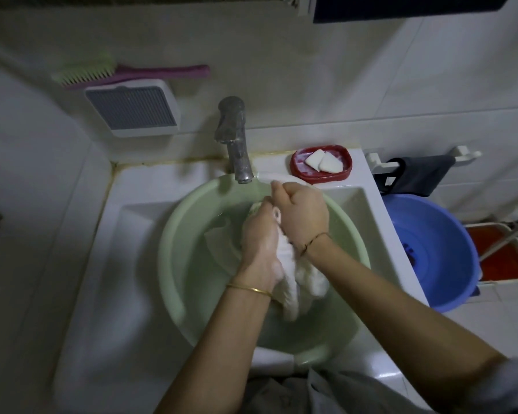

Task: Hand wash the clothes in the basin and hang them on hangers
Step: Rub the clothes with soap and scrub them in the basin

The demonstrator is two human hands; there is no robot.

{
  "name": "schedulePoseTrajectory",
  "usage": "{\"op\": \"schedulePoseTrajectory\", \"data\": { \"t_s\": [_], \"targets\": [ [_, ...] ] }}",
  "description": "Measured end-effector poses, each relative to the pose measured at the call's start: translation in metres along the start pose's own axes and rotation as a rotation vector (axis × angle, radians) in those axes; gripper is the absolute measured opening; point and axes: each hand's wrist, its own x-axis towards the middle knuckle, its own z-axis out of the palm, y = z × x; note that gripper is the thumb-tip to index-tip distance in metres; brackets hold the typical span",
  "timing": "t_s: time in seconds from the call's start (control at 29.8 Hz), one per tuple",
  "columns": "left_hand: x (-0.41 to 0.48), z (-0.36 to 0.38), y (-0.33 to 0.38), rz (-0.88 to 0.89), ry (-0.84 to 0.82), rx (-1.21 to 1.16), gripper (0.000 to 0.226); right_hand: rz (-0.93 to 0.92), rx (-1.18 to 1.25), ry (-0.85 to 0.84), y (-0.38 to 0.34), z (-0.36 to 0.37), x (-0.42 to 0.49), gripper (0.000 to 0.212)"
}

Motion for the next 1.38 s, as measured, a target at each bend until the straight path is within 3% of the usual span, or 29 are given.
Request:
{"op": "schedulePoseTrajectory", "data": {
  "t_s": [0.1, 0.2, 0.24, 0.37, 0.47, 0.57, 0.6, 0.67, 0.71, 0.77, 0.84, 0.91, 1.01, 1.08, 1.18, 1.24, 1.31, 1.38],
  "targets": [
    [0.008, -0.011, 0.004, 0.006, -0.074, -0.064, 0.045, -0.184, 0.055, 0.029, -0.007, 0.009, -0.028, 0.052],
    [0.006, -0.003, -0.007, -0.023, -0.018, 0.008, 0.034, 0.059, 0.057, -0.01, 0.005, 0.001, 0.001, 0.052],
    [0.006, -0.003, -0.007, -0.019, -0.017, 0.02, 0.032, 0.059, 0.077, 0.003, 0.006, 0.0, 0.004, 0.051],
    [0.009, -0.015, -0.001, 0.004, -0.056, -0.031, 0.038, -0.245, 0.116, -0.017, -0.002, 0.011, -0.032, 0.048],
    [0.007, -0.015, -0.009, -0.047, -0.058, 0.1, 0.034, -0.013, 0.079, -0.047, 0.015, 0.004, -0.003, 0.05],
    [0.013, -0.025, 0.007, 0.008, -0.03, 0.258, 0.056, 0.193, 0.367, -0.079, 0.033, -0.01, 0.014, 0.043],
    [0.015, -0.029, 0.019, 0.051, -0.035, 0.304, 0.061, 0.226, 0.469, -0.135, 0.039, -0.014, 0.014, 0.042],
    [0.016, -0.036, 0.039, 0.117, -0.078, 0.329, 0.062, 0.216, 0.425, -0.338, 0.049, -0.025, 0.013, 0.042],
    [0.016, -0.039, 0.045, 0.147, -0.123, 0.34, 0.06, 0.202, 0.358, -0.444, 0.052, -0.031, 0.013, 0.04],
    [0.013, -0.043, 0.049, 0.253, -0.201, 0.373, 0.044, 0.177, 0.375, -0.487, 0.057, -0.04, 0.014, 0.032],
    [0.01, -0.048, 0.048, 0.347, -0.246, 0.439, 0.022, 0.209, 0.647, -0.38, 0.056, -0.043, 0.014, 0.03],
    [0.007, -0.053, 0.049, 0.496, -0.167, 0.618, 0.002, 0.268, 0.918, -0.226, 0.055, -0.043, 0.015, 0.03],
    [0.016, -0.053, 0.037, 0.623, -0.003, 0.813, 0.017, 0.241, 0.696, 0.112, 0.053, -0.032, 0.02, 0.02],
    [0.023, -0.043, 0.025, 0.582, 0.066, 0.724, 0.025, 0.145, 0.418, 0.227, 0.039, -0.023, 0.012, 0.015],
    [0.028, -0.034, 0.012, 0.275, -0.036, 0.184, 0.03, -0.145, 0.059, 0.027, -0.004, -0.005, -0.035, 0.037],
    [0.019, -0.027, 0.002, 0.142, -0.13, -0.033, 0.036, -0.292, -0.114, -0.015, -0.019, 0.005, -0.048, 0.048],
    [0.01, -0.012, -0.011, 0.083, -0.162, -0.112, 0.035, -0.168, -0.185, -0.017, -0.014, 0.004, -0.02, 0.047],
    [0.003, -0.004, -0.012, -0.017, -0.172, -0.032, 0.038, -0.006, -0.138, -0.036, -0.004, -0.001, 0.004, 0.047]
  ]
}}
